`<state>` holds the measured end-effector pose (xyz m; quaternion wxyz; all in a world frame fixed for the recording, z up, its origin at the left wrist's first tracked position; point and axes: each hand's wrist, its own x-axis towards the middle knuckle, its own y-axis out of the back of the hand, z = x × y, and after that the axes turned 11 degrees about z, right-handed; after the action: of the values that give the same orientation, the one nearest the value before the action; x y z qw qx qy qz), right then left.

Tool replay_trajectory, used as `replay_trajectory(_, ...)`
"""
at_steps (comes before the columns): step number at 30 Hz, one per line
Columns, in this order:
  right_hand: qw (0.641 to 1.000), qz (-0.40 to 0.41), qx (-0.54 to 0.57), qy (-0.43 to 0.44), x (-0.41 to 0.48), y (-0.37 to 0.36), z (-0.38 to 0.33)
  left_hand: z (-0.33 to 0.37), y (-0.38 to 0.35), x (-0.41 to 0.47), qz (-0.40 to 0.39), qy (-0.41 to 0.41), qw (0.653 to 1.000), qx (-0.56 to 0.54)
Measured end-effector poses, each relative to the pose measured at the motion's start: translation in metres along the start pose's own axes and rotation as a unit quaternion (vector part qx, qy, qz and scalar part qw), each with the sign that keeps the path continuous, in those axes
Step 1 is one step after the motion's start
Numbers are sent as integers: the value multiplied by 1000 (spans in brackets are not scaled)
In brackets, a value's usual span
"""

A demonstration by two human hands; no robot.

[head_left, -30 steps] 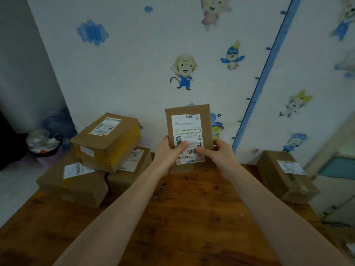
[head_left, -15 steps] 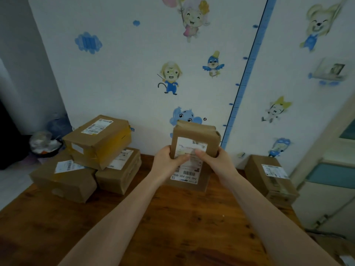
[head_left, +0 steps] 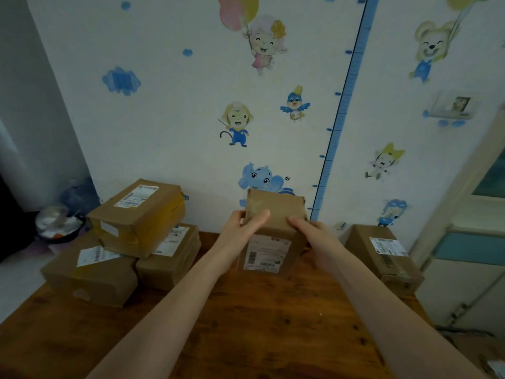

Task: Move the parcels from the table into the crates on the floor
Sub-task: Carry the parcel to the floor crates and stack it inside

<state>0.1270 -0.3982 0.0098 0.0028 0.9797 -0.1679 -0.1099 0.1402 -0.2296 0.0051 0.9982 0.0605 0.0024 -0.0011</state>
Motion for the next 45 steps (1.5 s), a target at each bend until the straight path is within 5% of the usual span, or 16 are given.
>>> replay_trajectory(3,999,-4,44,-4,-3,-7,0,4,0,8,63,38,996,-45)
replay_trajectory(10,995,50,64,64,-2,-19,4,1,-8,10,99,-60,993,38)
replay_trajectory(16,995,55,67,50,3,-11,3,4,-8,11,56,-87,994,40)
replay_trajectory(21,990,87,52,98,4,-13,5,2,-12,14,95,-112,987,63)
replay_trajectory(26,997,10,26,68,4,-9,2,1,-8,17,85,-60,994,33)
replay_trajectory(40,986,63,44,145,2,-10,4,3,-10,8,105,-142,982,63)
replay_trajectory(45,991,25,2,135,1,-5,2,2,-9,7,88,-133,985,71)
